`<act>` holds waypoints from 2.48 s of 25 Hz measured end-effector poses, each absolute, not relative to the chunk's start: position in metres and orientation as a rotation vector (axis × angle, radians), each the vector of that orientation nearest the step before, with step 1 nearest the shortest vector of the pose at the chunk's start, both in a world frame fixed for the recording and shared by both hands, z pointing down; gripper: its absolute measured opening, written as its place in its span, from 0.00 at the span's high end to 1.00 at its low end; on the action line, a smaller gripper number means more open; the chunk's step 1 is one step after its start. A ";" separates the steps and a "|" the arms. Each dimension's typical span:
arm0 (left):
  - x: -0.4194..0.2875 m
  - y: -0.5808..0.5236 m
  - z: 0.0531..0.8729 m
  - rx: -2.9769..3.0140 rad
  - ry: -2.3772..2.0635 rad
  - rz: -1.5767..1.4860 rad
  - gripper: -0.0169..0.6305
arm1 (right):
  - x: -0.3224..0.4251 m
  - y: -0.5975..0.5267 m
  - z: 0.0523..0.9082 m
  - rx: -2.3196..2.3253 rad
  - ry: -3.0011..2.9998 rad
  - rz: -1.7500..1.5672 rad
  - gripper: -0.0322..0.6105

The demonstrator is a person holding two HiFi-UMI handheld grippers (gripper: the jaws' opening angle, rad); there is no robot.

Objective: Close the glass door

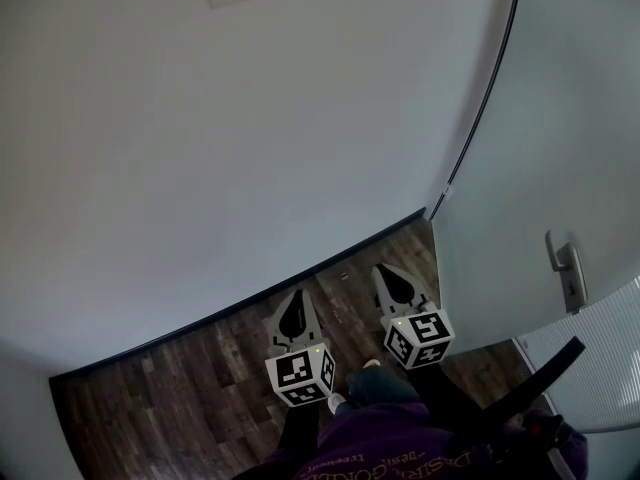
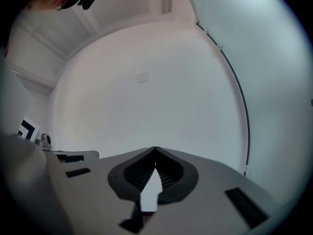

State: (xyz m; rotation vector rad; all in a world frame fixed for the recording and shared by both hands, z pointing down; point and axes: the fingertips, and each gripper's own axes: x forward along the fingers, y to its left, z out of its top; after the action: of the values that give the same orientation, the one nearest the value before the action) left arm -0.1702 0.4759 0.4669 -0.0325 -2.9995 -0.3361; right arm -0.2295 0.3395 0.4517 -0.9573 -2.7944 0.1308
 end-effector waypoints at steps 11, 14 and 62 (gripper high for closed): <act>-0.297 0.386 0.449 0.274 -3.005 -0.283 0.97 | -0.327 0.249 0.434 -0.719 -2.917 0.157 0.95; -0.321 0.344 0.444 0.419 -2.985 -0.255 0.97 | -0.339 0.207 0.433 -0.589 -2.946 0.185 0.95; -0.284 -0.118 0.439 2.752 -1.933 0.861 0.80 | -0.157 -0.119 0.412 1.521 -2.768 0.353 0.95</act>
State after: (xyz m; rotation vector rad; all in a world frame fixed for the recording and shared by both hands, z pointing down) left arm -0.2844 -0.1175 0.4389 2.7519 -1.9326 0.8613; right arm -0.1567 -0.1189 0.4118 1.5210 -2.7684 0.3528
